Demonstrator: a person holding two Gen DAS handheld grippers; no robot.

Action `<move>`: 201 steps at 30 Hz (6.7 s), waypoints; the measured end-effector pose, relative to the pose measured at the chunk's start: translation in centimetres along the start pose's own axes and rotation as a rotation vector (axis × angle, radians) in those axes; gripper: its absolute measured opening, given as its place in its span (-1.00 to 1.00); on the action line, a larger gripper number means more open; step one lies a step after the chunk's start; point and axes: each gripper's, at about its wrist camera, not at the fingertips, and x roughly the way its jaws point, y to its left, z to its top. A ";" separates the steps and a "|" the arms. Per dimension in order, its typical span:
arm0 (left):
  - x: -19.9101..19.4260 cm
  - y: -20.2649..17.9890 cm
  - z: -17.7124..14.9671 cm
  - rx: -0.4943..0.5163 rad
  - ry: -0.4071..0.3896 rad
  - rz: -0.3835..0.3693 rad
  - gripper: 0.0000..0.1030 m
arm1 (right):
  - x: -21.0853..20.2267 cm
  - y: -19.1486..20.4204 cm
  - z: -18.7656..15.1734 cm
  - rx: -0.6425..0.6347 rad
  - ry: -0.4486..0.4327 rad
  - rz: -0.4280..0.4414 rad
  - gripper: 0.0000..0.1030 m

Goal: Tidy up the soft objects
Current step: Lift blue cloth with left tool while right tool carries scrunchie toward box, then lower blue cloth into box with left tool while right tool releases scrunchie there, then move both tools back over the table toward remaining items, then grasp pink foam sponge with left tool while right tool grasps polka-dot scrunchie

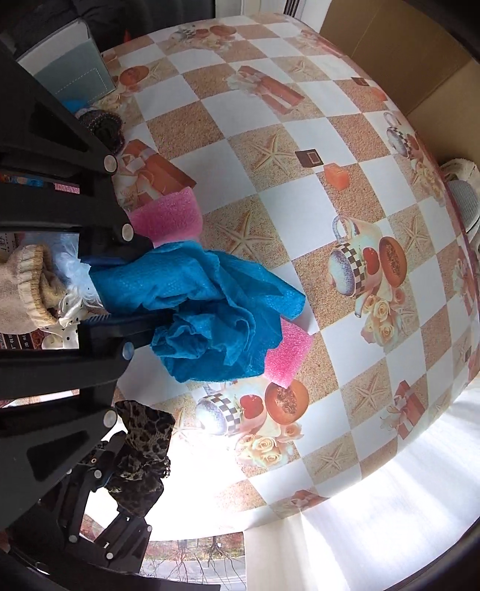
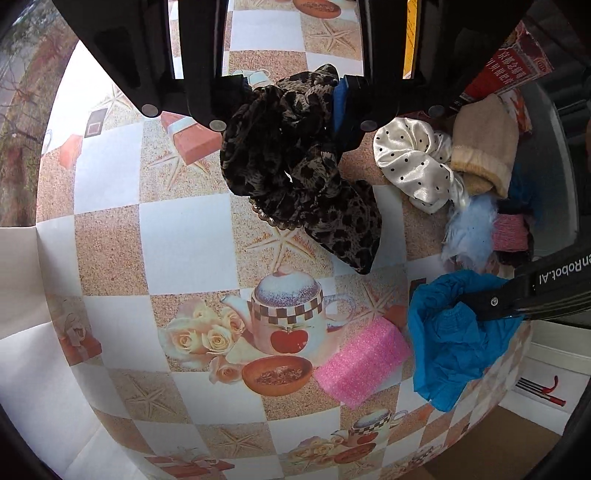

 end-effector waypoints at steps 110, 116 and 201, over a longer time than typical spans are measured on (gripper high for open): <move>-7.9 26.0 -40.4 -0.674 -0.120 0.124 -0.53 | -4.1 41.1 -15.1 -0.850 0.010 0.116 -0.34; -8.5 25.5 -40.2 -0.651 -0.151 0.145 0.30 | -4.2 41.2 -15.0 -0.851 0.016 0.147 -0.19; 9.5 10.3 -2.2 -0.356 0.278 0.052 0.76 | 3.2 2.1 2.3 -0.084 -0.004 -0.134 0.99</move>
